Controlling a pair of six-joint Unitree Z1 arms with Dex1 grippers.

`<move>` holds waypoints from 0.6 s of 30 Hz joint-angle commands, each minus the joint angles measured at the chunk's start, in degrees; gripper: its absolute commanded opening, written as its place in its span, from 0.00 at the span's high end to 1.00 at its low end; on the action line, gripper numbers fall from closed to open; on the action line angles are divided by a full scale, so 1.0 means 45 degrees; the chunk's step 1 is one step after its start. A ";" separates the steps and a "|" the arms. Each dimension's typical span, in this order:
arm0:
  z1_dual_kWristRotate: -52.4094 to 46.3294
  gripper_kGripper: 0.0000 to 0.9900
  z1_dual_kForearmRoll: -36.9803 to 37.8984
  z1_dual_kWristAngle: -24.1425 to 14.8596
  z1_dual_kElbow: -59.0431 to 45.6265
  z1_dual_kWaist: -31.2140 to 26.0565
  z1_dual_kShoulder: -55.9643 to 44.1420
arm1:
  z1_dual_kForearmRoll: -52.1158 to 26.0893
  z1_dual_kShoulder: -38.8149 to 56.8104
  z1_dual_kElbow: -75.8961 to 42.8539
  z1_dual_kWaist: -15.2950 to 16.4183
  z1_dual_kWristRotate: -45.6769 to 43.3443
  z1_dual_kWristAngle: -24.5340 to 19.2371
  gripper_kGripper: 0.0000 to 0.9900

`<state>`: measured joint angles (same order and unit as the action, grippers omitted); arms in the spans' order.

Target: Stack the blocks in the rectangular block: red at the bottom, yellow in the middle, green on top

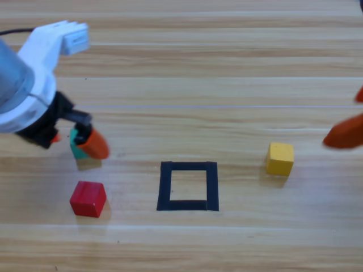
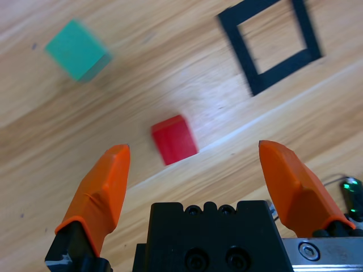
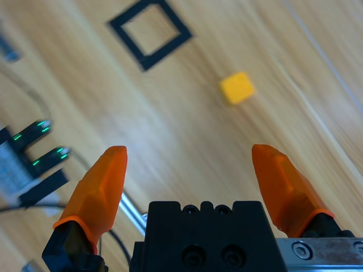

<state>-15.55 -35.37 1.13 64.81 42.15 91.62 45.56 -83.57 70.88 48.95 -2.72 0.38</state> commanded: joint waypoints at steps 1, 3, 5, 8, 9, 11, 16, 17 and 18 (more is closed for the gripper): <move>0.0546 0.00 0.0184 0.0393 -0.0027 0.1023 -0.0906 | -0.0182 -0.0999 -0.0147 -0.0527 0.1777 -0.2135 0.01; 0.0389 0.00 0.0106 0.0256 -0.0184 0.1023 -0.0945 | -0.0885 -0.0941 -0.0576 -0.0605 0.2402 -0.2213 0.01; -0.0021 0.00 0.0086 -0.0037 -0.0379 0.1023 -0.0886 | -0.1276 -0.0921 -0.0694 -0.0703 0.2832 -0.2388 0.01; -0.1036 0.00 -0.0031 -0.0603 -0.0516 0.1023 -0.0261 | -0.1569 -0.1292 -0.0655 -0.0742 0.3809 -0.2779 0.01; -0.1466 0.00 -0.0148 -0.0779 -0.0496 0.1023 0.0012 | -0.1627 -0.1468 -0.0596 -0.0742 0.4336 -0.3013 0.01; -0.2208 0.00 -0.0285 -0.1033 -0.0399 0.1023 0.0578 | -0.1549 -0.2074 -0.0264 -0.0742 0.5352 -0.3482 0.02; -0.3380 0.00 -0.0461 -0.1170 -0.0438 0.1042 0.1282 | -0.1491 -0.4105 0.0576 -0.1113 0.6602 -0.3892 0.01; -0.3497 0.00 -0.0461 -0.1189 -0.0477 0.1062 0.1360 | -0.1491 -0.4632 0.0849 -0.1172 0.6895 -0.4088 0.01; -0.3693 0.00 -0.0461 -0.1248 -0.0555 0.1140 0.1457 | -0.1491 -0.5003 0.1064 -0.1172 0.6934 -0.4088 0.01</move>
<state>-30.01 -36.95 -3.56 63.77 45.76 95.30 39.17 -96.27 72.75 46.38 26.11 -15.47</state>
